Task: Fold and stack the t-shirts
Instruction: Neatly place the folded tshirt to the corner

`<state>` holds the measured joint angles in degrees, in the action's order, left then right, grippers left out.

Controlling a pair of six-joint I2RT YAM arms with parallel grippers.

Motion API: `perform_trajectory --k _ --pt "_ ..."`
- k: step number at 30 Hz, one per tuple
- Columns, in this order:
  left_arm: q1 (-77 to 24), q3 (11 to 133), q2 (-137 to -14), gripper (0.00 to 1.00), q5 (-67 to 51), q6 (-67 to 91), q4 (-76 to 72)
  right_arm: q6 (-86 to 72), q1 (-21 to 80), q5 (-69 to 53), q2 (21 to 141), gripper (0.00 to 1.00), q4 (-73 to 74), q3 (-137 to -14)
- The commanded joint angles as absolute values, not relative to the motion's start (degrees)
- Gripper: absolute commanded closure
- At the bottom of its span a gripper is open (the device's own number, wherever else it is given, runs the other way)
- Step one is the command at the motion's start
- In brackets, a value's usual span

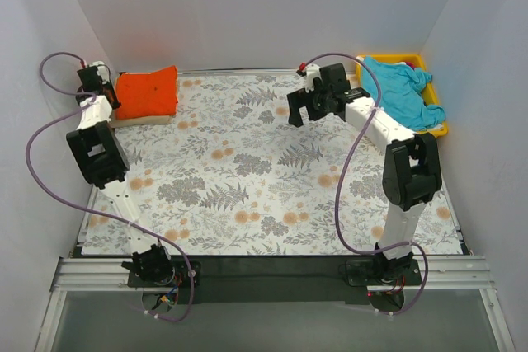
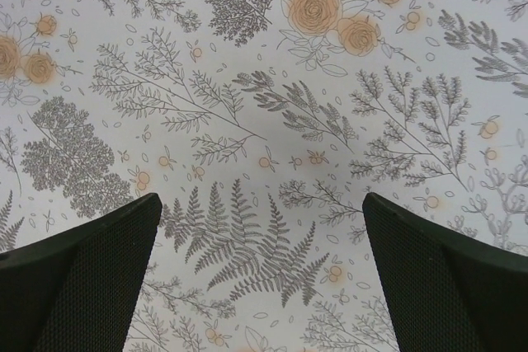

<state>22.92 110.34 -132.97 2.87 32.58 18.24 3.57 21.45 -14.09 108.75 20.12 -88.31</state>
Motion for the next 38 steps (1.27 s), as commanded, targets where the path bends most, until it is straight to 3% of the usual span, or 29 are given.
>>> perform_trajectory --k 1,2,3,4,5,6,10,16,20,24,31,38 --pt "23.38 112.86 -127.45 0.75 0.98 33.40 20.13 6.85 20.13 -12.22 102.93 0.02 21.09 -87.98" --pt "23.38 112.07 -123.87 0.72 -2.17 33.83 20.21 7.20 19.08 -12.13 101.53 0.02 21.44 -87.72" --pt "23.20 110.84 -122.19 0.62 -6.37 33.84 20.30 7.64 18.46 -12.13 100.82 0.02 22.23 -87.45" --pt "22.94 110.48 -120.17 0.48 -8.16 33.92 20.65 8.43 17.67 -12.22 99.94 0.02 22.67 -86.84" --pt "22.68 110.39 -118.58 0.27 -9.74 34.10 22.22 8.70 15.93 -12.22 98.37 0.02 23.11 -86.49" --pt "21.98 110.65 -115.69 0.19 -12.02 34.28 23.28 9.14 14.95 -12.91 97.48 0.02 24.16 -86.22" --pt "20.74 114.25 -110.05 0.05 -17.03 35.59 30.05 10.46 9.15 -14.14 93.00 0.02 27.06 -84.38" --pt "16.97 112.42 -102.50 0.04 -25.91 33.33 41.21 11.95 1.15 -16.00 86.84 0.02 32.95 -81.48" --pt "9.68 101.28 -95.05 0.03 -21.80 33.05 42.81 12.48 0.62 -15.99 82.46 0.02 37.17 -78.93" --pt "4.58 81.97 -86.24 0.02 -22.76 34.89 38.85 10.99 0.62 -16.52 78.41 0.02 39.63 -72.36" --pt "3.78 62.79 -73.67 0.02 -24.17 36.74 35.25 12.65 0.70 -24.87 71.29 0.02 40.17 -59.35" --pt "3.78 56.51 -66.54 0.02 -24.43 36.83 34.71 13.97 0.79 -25.84 68.12 0.02 39.99 -54.14"
